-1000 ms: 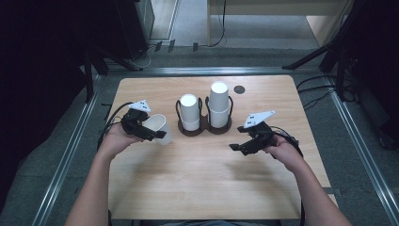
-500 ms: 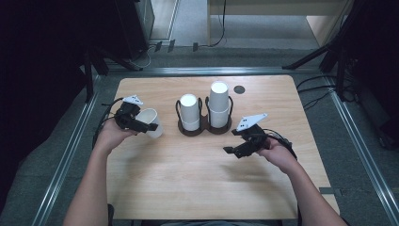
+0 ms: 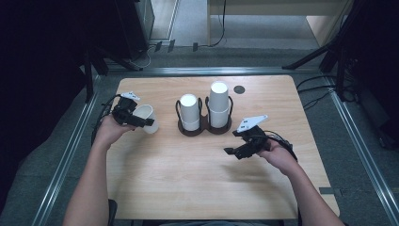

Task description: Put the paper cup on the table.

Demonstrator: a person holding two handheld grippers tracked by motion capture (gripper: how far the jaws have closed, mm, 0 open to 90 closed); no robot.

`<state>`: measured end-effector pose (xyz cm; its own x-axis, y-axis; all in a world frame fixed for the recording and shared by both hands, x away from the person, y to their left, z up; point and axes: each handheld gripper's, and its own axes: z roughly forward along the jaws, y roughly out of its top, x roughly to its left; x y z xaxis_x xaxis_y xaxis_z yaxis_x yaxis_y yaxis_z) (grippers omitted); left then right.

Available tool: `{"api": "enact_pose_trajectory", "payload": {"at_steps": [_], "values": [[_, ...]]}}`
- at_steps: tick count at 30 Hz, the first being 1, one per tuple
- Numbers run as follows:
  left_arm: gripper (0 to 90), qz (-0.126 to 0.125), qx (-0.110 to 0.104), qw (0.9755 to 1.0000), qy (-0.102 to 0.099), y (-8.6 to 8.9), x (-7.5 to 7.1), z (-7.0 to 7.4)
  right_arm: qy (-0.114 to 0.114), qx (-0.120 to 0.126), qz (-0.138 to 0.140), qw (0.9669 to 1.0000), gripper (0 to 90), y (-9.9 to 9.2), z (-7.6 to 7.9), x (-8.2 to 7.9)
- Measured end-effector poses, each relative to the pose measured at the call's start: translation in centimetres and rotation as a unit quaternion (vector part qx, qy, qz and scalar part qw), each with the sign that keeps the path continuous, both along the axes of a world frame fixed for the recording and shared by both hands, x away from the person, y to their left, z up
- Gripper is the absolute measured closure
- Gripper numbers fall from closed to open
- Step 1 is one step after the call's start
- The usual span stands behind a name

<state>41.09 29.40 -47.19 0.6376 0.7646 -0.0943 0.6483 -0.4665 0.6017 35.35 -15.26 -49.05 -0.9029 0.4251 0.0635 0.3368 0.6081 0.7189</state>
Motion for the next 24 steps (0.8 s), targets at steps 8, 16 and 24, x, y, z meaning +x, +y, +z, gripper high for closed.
{"api": "enact_pose_trajectory", "payload": {"at_steps": [8,16,24], "values": [[23.5,0.003,0.001,1.0,-0.004,0.1,0.4,-0.3,0.003,-0.01,0.004,0.9999,22.0,0.0,-0.3,0.0],[22.5,0.02,0.012,0.9997,0.001,0.6,0.7,-0.8,0.004,-0.01,0.005,0.9999,22.0,0.1,-0.3,-0.1],[20.6,0.025,0.024,0.9994,0.004,0.4,0.8,-1.3,0.002,-0.011,0.003,0.9999,22.0,0.1,-0.3,0.0]]}}
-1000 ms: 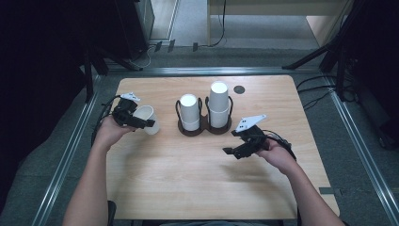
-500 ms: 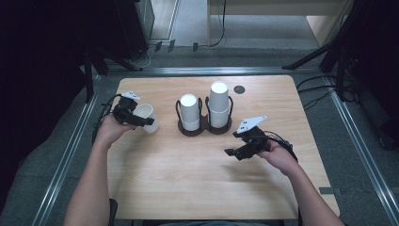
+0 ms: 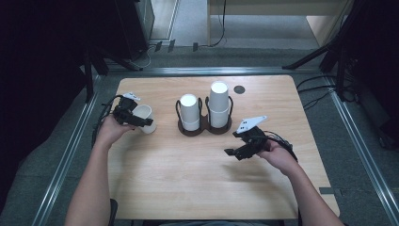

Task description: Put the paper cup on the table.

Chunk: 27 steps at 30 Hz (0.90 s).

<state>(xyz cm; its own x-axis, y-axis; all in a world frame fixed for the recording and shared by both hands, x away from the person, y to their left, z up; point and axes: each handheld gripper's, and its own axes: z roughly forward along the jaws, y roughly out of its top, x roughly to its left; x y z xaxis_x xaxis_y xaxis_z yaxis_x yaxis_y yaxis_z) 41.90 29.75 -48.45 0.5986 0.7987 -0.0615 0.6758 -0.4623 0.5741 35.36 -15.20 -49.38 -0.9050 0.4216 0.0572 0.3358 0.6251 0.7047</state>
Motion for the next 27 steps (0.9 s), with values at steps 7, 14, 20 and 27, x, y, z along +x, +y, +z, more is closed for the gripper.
{"api": "enact_pose_trajectory", "payload": {"at_steps": [7,14,20,27], "values": [[20.1,0.0,0.002,1.0,0.005,0.08,0.03,-0.21,-0.004,-0.002,-0.002,1.0,22.0,-0.04,0.0,0.03],[17.9,0.005,-0.007,0.9999,0.008,0.24,0.01,-0.23,-0.006,-0.004,-0.001,1.0,22.0,-0.02,0.0,-0.01],[12.2,0.001,-0.011,0.9999,0.01,0.06,0.0,-0.2,-0.006,-0.006,-0.001,1.0,22.0,0.04,-0.01,-0.04],[9.8,0.004,-0.027,0.9995,0.013,0.3,-0.04,0.11,-0.007,-0.008,0.001,0.9999,22.0,0.07,-0.02,-0.09]]}}
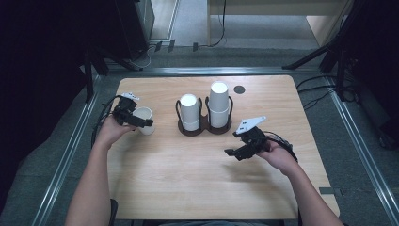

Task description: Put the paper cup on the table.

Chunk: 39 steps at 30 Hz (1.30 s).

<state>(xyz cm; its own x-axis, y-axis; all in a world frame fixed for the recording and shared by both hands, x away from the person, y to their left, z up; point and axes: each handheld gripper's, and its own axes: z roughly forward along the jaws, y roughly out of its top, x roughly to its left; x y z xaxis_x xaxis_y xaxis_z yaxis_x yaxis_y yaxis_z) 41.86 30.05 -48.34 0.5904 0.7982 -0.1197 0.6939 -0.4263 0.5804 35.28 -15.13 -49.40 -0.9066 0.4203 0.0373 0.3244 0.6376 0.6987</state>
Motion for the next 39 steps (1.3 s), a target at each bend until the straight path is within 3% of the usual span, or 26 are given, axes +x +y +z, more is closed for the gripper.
{"api": "enact_pose_trajectory", "payload": {"at_steps": [6,12,14,17,21,25,32,35,39], "values": [[9.1,-0.001,-0.019,0.9998,0.002,0.1,-0.1,0.5,0.001,-0.002,0.004,1.0,22.0,0.1,-0.1,-0.1],[8.1,0.008,-0.017,0.9998,-0.007,0.2,-0.3,1.4,0.0,-0.008,0.007,0.9999,22.0,0.3,-0.2,-0.1],[8.1,0.01,-0.027,0.9996,-0.005,0.3,-0.3,1.7,-0.001,-0.009,0.007,0.9999,22.0,0.3,-0.2,-0.2],[8.2,0.015,-0.035,0.9992,-0.016,0.3,-0.4,2.3,-0.001,-0.009,0.008,0.9999,22.0,0.3,-0.2,-0.2],[8.1,0.016,-0.027,0.9992,-0.024,0.3,-0.6,2.9,0.0,-0.009,0.006,0.9999,22.0,0.2,-0.2,-0.1],[8.2,0.02,-0.033,0.9991,-0.021,0.1,-0.7,3.6,0.002,-0.009,0.009,0.9999,22.0,0.3,-0.2,-0.1],[8.2,0.005,-0.037,0.9987,-0.034,-1.2,-1.1,4.9,0.0,-0.008,0.008,0.9999,22.0,0.2,-0.1,-0.1],[8.5,0.003,-0.03,0.9991,-0.029,-1.6,-1.3,5.0,0.0,-0.008,0.007,0.9999,22.0,0.1,-0.1,-0.1],[8.6,-0.01,-0.039,0.9988,-0.027,-2.1,-1.5,5.3,-0.001,-0.007,0.008,0.9999,22.0,0.1,0.0,-0.1]]}}
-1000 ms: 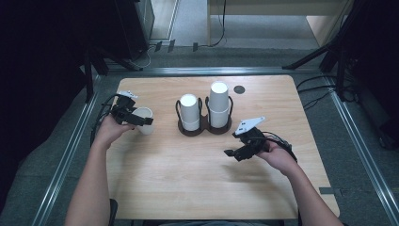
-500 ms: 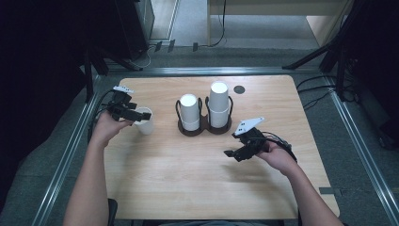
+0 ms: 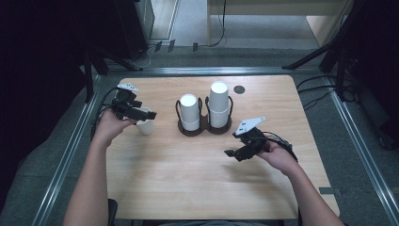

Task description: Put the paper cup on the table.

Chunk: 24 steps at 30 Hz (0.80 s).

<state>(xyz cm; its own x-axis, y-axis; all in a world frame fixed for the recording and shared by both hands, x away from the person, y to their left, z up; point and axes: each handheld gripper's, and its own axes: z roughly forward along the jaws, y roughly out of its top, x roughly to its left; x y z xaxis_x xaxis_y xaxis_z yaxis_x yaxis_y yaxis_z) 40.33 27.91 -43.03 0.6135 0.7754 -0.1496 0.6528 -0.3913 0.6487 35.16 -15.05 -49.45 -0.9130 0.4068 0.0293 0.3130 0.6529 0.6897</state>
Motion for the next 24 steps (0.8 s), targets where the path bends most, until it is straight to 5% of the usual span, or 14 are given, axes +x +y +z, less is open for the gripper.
{"api": "enact_pose_trajectory", "payload": {"at_steps": [9,19,24], "values": [[8.5,-0.024,0.004,0.9997,0.006,-1.5,-0.5,-0.3,-0.004,-0.004,0.001,1.0,22.0,0.0,0.0,0.0],[8.4,-0.045,0.012,0.9986,-0.025,-3.0,-1.7,-0.3,-0.004,-0.004,-0.001,1.0,22.0,-0.3,0.1,0.1],[8.4,-0.065,0.006,0.9977,-0.018,-3.8,-2.2,-0.6,-0.009,-0.006,0.001,0.9999,22.0,-0.2,0.2,0.2]]}}
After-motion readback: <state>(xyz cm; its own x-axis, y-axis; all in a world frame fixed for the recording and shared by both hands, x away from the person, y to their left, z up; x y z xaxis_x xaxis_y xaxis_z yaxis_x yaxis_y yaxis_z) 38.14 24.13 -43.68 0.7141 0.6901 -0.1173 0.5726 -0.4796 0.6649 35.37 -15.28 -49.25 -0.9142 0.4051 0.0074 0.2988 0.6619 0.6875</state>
